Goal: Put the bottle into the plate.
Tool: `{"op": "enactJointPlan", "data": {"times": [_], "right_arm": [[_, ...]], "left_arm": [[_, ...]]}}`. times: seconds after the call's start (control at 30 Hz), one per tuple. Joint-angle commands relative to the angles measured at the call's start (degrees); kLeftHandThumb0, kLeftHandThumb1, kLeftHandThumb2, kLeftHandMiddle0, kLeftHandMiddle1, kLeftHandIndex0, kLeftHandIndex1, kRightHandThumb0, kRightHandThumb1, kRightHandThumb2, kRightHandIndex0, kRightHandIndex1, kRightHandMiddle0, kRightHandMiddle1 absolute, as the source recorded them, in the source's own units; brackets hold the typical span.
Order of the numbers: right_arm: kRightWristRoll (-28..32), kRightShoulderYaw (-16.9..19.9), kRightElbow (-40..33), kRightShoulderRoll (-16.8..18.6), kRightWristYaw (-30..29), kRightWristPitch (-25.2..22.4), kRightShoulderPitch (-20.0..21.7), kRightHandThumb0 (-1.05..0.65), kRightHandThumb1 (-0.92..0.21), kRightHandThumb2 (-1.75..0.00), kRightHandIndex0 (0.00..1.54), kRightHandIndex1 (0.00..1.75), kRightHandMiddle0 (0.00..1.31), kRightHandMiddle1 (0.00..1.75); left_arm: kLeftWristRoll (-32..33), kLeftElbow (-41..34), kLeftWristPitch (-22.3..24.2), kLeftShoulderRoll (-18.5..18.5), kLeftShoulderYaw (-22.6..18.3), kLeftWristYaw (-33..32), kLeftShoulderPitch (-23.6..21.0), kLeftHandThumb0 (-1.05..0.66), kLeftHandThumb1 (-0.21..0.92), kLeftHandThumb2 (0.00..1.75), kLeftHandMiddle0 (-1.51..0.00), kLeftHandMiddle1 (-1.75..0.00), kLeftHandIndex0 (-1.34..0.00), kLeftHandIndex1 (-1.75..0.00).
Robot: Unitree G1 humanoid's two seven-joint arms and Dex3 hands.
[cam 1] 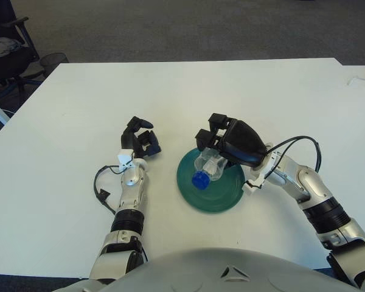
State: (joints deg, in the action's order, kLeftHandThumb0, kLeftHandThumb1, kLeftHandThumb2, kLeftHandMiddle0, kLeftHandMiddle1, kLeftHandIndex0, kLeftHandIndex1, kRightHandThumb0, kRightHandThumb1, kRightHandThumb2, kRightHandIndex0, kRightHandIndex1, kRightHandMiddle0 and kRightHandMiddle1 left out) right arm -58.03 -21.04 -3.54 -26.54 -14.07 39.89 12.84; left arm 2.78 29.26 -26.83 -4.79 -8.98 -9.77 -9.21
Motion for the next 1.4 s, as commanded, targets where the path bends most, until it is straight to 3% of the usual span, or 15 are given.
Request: {"op": "enactJointPlan", "data": {"times": [0.0,0.53,0.57,0.67,0.9,1.0,1.03,1.07,1.2,1.27,1.37], "right_arm": [[0.5,-0.2,0.1,-0.9,0.4,0.4,1.2,-0.14,-0.31,-1.28,1.24,1.75,1.0,1.75],[4.0,-0.1,0.0,-1.4,4.1,0.5,1.3,-0.18,-0.4,-1.17,1.11,1.75,0.87,1.75],[4.2,-0.1,0.0,-1.3,4.1,0.5,1.3,-0.27,-0.42,-1.16,1.06,1.75,0.74,1.75],[4.2,0.0,-0.3,-1.5,3.9,0.9,1.7,-0.38,-0.46,-1.13,0.95,1.75,0.57,1.75],[3.2,0.3,-0.6,-2.2,3.2,1.5,2.0,-0.41,-0.55,-1.02,0.77,1.75,0.44,1.75],[3.1,0.3,-0.7,-2.7,3.6,1.7,2.0,-0.4,-0.66,-0.87,0.55,1.73,0.36,1.75],[3.1,0.3,-0.7,-2.8,3.8,1.7,2.1,-0.39,-0.72,-0.79,0.45,1.7,0.32,1.75],[3.1,0.2,-0.8,-2.9,4.0,1.7,2.1,-0.54,-0.79,-0.72,0.39,1.63,0.25,1.71],[3.0,0.2,-1.0,-3.5,4.5,1.6,2.2,-0.75,-0.89,-0.63,0.31,1.5,0.15,1.66],[2.5,0.3,-1.1,-4.0,4.7,1.6,2.3,-0.83,-0.91,-0.63,0.24,1.2,0.08,1.52],[1.5,0.3,-1.2,-4.8,4.9,1.5,2.5,-0.88,-0.92,-0.64,0.18,0.95,0.03,1.35]], "left_arm": [[0.0,-0.5,0.1,-0.1,-0.1,-0.5,-0.7,-0.56,0.11,1.57,-1.28,-1.75,-0.78,-1.75],[-0.3,-0.5,-0.4,-0.1,0.0,-0.6,-0.6,-0.56,0.11,1.57,-1.29,-1.75,-0.78,-1.75],[-0.3,-0.5,-0.3,-0.1,0.0,-0.6,-0.6,-0.56,0.1,1.58,-1.3,-1.75,-0.79,-1.75],[-0.1,-0.9,0.1,-0.2,0.1,-0.5,-0.4,-0.56,0.1,1.58,-1.29,-1.75,-0.79,-1.75],[-0.6,-0.4,-0.6,-0.1,0.0,-1.0,-0.6,-0.57,0.1,1.59,-1.28,-1.75,-0.79,-1.75],[-1.0,-0.3,-0.7,-0.1,0.0,-1.3,-0.6,-0.57,0.09,1.59,-1.29,-1.75,-0.8,-1.75],[-1.1,-0.3,-0.6,-0.1,0.1,-1.4,-0.6,-0.57,0.09,1.6,-1.29,-1.75,-0.8,-1.75],[-1.1,-0.4,-0.6,-0.1,0.1,-1.4,-0.6,-0.57,0.08,1.6,-1.29,-1.75,-0.81,-1.75],[-0.8,-0.6,-0.4,-0.2,0.0,-1.1,-0.5,-0.58,0.08,1.61,-1.3,-1.75,-0.81,-1.75],[-0.1,-0.6,-0.4,-0.3,0.0,-0.4,-0.5,-0.57,0.08,1.6,-1.29,-1.75,-0.8,-1.75],[0.8,-0.5,-0.6,-0.4,-0.2,0.5,-0.5,-0.57,0.09,1.6,-1.28,-1.75,-0.8,-1.75]]}}
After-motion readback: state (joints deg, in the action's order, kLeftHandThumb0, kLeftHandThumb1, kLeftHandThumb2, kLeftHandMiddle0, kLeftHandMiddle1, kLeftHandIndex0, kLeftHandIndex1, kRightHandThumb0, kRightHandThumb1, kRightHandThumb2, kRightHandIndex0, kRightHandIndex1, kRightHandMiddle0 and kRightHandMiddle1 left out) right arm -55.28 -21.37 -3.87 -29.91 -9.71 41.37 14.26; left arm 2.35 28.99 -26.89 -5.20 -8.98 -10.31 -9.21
